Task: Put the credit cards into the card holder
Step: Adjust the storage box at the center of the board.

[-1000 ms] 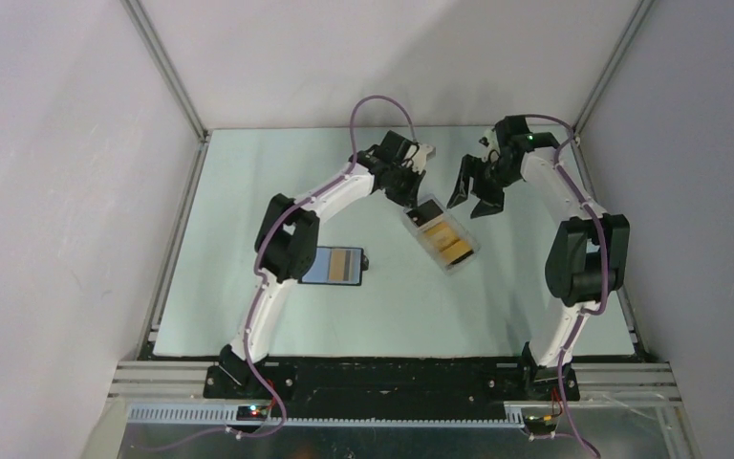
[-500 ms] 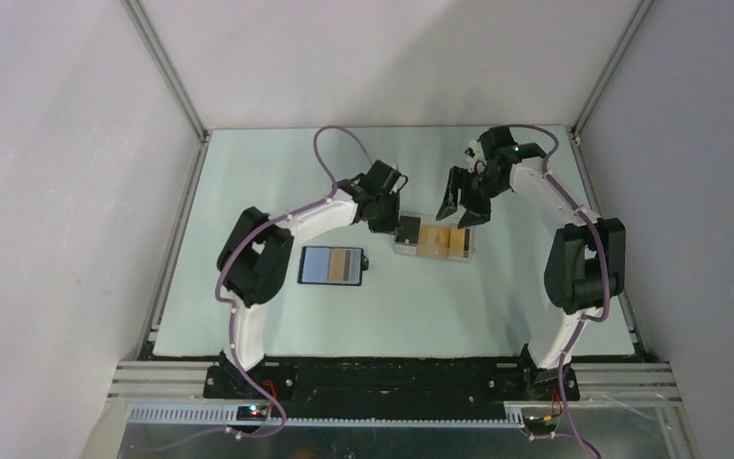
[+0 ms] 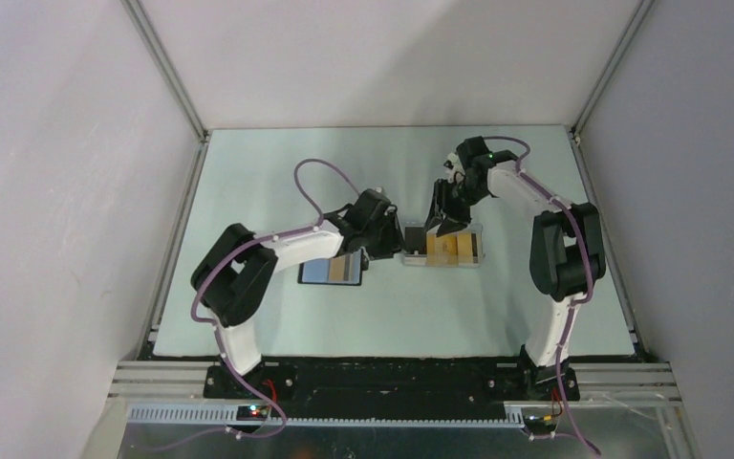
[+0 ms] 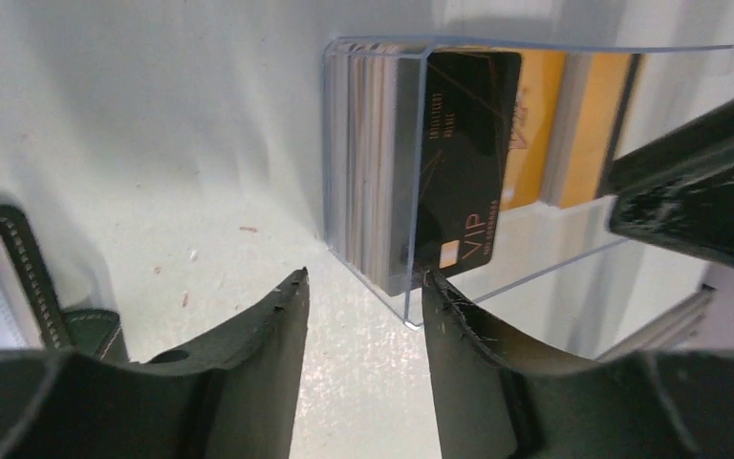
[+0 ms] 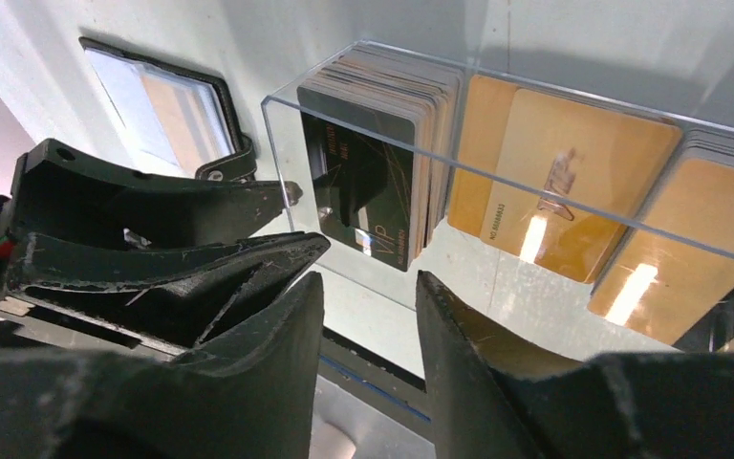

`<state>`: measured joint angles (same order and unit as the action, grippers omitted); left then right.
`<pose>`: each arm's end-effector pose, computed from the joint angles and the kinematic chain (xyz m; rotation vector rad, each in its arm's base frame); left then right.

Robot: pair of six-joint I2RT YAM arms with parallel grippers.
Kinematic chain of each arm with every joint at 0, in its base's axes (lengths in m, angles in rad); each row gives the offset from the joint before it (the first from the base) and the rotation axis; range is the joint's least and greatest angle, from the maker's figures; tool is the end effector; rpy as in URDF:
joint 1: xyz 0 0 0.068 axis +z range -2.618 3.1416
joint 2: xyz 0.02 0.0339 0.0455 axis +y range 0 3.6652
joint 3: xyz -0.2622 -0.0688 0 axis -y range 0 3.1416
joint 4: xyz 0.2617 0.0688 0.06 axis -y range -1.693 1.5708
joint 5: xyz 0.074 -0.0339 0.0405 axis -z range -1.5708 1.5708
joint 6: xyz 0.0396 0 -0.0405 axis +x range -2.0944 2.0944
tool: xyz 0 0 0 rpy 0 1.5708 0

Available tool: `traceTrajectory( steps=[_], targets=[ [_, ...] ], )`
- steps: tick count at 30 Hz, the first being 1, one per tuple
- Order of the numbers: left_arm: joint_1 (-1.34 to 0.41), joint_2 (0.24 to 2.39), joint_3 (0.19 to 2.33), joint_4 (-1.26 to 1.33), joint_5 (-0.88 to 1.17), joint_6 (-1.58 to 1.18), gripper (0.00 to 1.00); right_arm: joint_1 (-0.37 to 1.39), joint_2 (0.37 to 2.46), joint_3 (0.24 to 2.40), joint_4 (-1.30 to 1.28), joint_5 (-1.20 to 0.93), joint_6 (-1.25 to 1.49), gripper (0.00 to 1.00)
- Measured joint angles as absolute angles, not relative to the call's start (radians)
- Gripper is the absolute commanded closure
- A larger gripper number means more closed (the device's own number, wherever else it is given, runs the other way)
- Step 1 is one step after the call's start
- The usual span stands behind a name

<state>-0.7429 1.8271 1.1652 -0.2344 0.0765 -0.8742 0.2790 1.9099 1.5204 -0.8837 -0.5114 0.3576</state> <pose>0.2930 -0.2732 0.1650 -0.1375 2.6295 -0.7373 0.3830 0.1299 0.2131 0.0004 2.9020 0.8560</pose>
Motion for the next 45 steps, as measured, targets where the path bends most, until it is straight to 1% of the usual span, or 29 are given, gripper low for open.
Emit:
traceTrajectory(
  steps=[6,15,18,19,21,37,45],
  targets=[
    [-0.710,1.803,1.051,-0.053,0.163,-0.918,0.54,0.310,1.912,1.502,-0.858,-0.496,0.370,0.68],
    [-0.691,1.795,1.008,0.067,0.215,-0.925,0.53,0.324,1.945,1.492,-0.839,-0.447,0.374,0.73],
    [-0.677,1.791,1.003,0.096,0.231,-0.925,0.54,0.326,1.966,1.492,-0.833,-0.444,0.374,0.77],
    [-0.671,1.790,1.003,0.103,0.238,-0.925,0.54,0.326,1.972,1.492,-0.830,-0.444,0.374,0.80],
    [-0.658,1.790,1.003,0.119,0.245,-0.924,0.54,0.328,1.988,1.489,-0.823,-0.445,0.379,0.82],
    [-0.635,1.803,1.005,0.157,0.311,-0.916,0.60,0.331,2.005,1.487,-0.803,-0.477,0.393,0.90],
    [-0.635,1.813,1.014,0.163,0.322,-0.916,0.62,0.356,2.005,1.513,-0.829,-0.441,0.392,0.90]
  ],
)
